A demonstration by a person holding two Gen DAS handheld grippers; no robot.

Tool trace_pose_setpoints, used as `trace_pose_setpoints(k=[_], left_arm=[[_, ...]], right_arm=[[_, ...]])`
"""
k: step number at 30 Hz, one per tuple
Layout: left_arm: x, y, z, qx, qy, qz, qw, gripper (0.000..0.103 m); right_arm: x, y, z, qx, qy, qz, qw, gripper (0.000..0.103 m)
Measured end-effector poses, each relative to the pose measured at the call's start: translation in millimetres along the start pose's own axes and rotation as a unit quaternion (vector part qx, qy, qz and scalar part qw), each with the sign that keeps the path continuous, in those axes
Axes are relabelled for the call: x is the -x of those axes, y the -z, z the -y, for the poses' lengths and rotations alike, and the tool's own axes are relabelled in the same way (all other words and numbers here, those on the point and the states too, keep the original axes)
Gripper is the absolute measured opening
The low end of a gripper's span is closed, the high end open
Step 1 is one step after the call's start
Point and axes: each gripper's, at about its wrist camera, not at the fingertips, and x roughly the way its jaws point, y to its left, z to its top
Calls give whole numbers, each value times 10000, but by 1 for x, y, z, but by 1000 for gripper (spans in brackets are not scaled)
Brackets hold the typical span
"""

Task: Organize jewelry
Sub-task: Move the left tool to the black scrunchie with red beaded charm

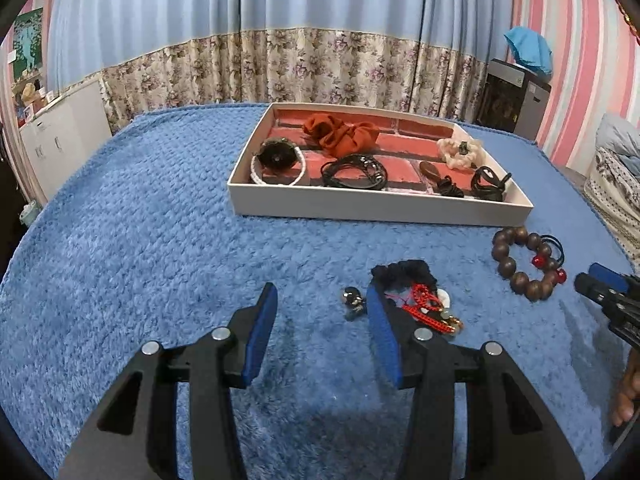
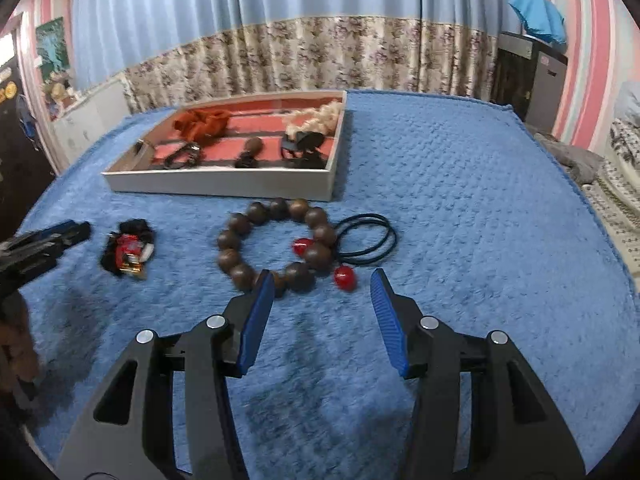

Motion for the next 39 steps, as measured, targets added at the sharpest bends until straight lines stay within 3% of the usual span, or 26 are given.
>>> trace_pose_setpoints(k=[9,24,29,31,36,39], left_arm=[[3,4,25,-154,366,18,9992,46],[-11,10,63,-427,607,-11,9972,46],[-19,10,63,-385,685,-174,9968,35],[-21,11,64,-396,652,-225,9968,26],[-24,11,65,-449,525,-317,9971,16],[-22,11,68,-492,450,-245,9975,4]], right_arm=[[-14,1,12,-101,-4,-168,9998,47],[-22,2,17,-151,-195,-205,9995,47],[-22,3,21,-214,-250,-183,9993,47],[-22,4,21,-209,-266,-168,9993,47],[-22,4,23,-229,-367,-150,9990,47],[-21,6,24,-258,-436,-148,9986,47]])
